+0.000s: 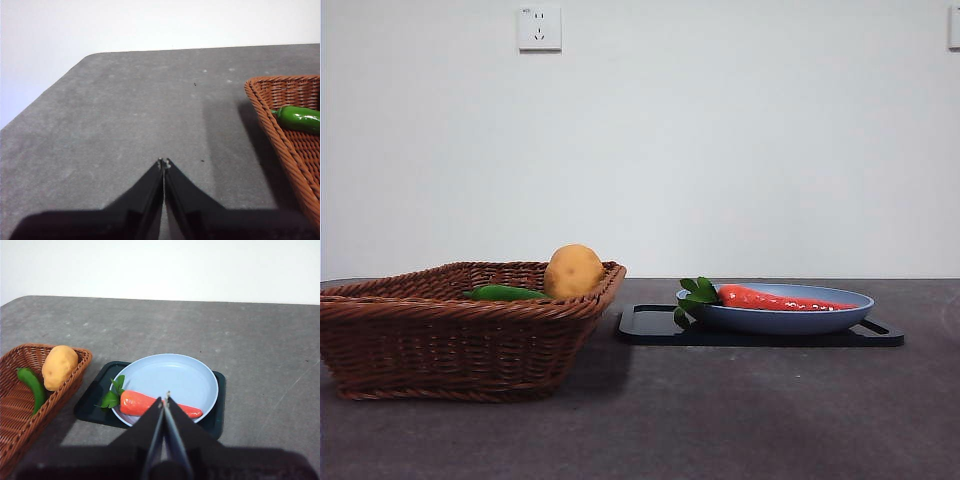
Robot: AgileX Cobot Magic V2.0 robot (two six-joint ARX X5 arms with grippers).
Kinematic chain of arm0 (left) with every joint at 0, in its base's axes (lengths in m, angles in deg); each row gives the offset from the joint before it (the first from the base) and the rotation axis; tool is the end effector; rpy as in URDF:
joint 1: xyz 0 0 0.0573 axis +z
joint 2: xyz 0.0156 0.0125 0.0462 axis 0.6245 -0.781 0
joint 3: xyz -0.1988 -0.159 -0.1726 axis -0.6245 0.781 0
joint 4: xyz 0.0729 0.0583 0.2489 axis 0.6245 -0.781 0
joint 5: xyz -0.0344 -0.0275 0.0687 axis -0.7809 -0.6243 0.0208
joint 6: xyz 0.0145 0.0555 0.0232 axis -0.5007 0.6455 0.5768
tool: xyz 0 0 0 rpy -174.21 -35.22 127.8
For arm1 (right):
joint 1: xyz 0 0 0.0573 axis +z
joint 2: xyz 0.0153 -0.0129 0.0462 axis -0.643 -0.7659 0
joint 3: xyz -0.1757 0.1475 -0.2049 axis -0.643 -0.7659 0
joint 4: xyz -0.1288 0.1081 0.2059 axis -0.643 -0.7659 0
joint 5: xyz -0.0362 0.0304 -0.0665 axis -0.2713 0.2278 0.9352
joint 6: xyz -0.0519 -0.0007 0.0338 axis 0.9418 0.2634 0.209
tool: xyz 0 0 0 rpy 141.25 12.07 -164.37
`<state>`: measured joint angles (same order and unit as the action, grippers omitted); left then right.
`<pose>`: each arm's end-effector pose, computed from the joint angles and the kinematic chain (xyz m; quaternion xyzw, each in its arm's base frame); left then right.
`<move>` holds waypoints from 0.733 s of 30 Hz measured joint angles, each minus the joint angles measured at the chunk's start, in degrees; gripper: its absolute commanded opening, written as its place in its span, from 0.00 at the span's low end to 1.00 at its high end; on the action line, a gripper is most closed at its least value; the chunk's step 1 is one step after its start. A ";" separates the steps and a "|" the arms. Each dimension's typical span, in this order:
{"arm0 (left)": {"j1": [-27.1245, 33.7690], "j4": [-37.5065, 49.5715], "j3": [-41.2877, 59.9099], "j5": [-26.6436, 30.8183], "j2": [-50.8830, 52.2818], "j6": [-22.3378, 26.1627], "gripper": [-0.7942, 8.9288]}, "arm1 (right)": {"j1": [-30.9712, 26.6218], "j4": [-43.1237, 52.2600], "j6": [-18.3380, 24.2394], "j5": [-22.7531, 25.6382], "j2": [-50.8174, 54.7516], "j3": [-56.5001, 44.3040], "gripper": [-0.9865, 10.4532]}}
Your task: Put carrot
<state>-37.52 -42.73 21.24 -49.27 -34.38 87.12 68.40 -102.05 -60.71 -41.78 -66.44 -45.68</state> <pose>0.0785 0.0056 0.1501 0.0157 0.0838 0.0565 0.9948 0.0925 0.0400 0.2848 0.0021 0.1157 0.1361 0.9839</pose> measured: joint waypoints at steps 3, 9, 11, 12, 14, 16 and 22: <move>0.00 0.00 0.00 0.00 0.00 0.02 0.09 | 0.00 0.00 0.00 0.00 0.00 0.00 0.09; 0.00 0.00 0.00 0.00 0.00 0.00 0.09 | -1.16 -0.44 4.48 2.60 2.78 0.00 0.09; 0.00 0.00 0.00 0.00 0.00 0.00 0.09 | -2.89 -0.50 6.40 2.54 5.55 -0.15 0.09; 0.00 0.00 0.00 0.00 0.00 0.00 0.09 | -4.13 -0.42 7.02 2.16 7.21 -0.39 0.09; 0.00 0.00 0.00 0.00 0.00 0.00 0.09 | -7.32 0.35 7.61 0.09 10.58 -1.62 0.09; 0.00 0.00 0.00 0.00 0.00 0.02 0.09 | -11.34 0.92 7.82 -3.52 13.64 -4.11 0.09; 0.00 0.00 0.00 0.00 0.00 0.00 0.09 | -23.39 2.38 7.93 -12.57 21.11 -14.62 0.09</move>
<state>-37.52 -42.73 21.24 -49.27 -34.38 87.12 45.01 -99.67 -52.77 -54.34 -45.33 -60.30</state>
